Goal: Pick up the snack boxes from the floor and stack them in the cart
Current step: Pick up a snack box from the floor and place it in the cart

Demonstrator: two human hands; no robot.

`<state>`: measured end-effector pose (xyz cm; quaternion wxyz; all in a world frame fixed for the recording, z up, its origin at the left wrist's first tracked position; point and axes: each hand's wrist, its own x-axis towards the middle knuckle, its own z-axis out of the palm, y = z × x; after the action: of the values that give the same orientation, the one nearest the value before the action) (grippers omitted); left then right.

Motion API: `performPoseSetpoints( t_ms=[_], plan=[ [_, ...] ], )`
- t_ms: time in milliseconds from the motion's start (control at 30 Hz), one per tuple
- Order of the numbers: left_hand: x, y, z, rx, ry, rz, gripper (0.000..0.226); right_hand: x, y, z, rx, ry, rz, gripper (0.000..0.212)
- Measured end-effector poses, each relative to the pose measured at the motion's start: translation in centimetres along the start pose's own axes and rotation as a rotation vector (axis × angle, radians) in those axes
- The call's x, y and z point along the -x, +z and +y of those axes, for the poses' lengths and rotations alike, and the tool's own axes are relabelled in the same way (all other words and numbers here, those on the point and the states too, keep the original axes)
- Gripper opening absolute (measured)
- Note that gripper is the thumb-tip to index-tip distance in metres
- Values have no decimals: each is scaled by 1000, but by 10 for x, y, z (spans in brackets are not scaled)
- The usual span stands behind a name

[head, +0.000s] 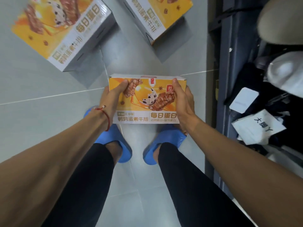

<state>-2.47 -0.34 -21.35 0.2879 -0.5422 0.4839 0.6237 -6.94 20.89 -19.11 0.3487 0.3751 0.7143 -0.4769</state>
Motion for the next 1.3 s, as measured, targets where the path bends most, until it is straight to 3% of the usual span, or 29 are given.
performPoseSetpoints(
  t_ms=[267,367,433,500,800,900,1100,1300],
  plan=[
    [159,-49,43,47,99,10,65,154,-11,-74,-13,-8,-54,68],
    [223,-71,59,75,95,-7,89,219,-18,-102,-17,2,-47,73],
    [264,-87,69,108,91,-20,105,262,-23,-122,-26,-14,-51,65],
    [306,-103,79,149,110,-32,108,303,-27,-142,-36,-31,-62,54],
    [485,-165,120,319,242,-25,94,468,-40,-217,-74,-187,-193,62],
    [533,-174,123,373,292,5,71,506,-41,-234,-35,-260,-241,63],
    [618,-168,98,537,423,107,47,560,-48,-255,38,-403,-344,64],
    [675,-139,56,718,490,252,37,589,-70,-251,110,-469,-475,54]
  ],
)
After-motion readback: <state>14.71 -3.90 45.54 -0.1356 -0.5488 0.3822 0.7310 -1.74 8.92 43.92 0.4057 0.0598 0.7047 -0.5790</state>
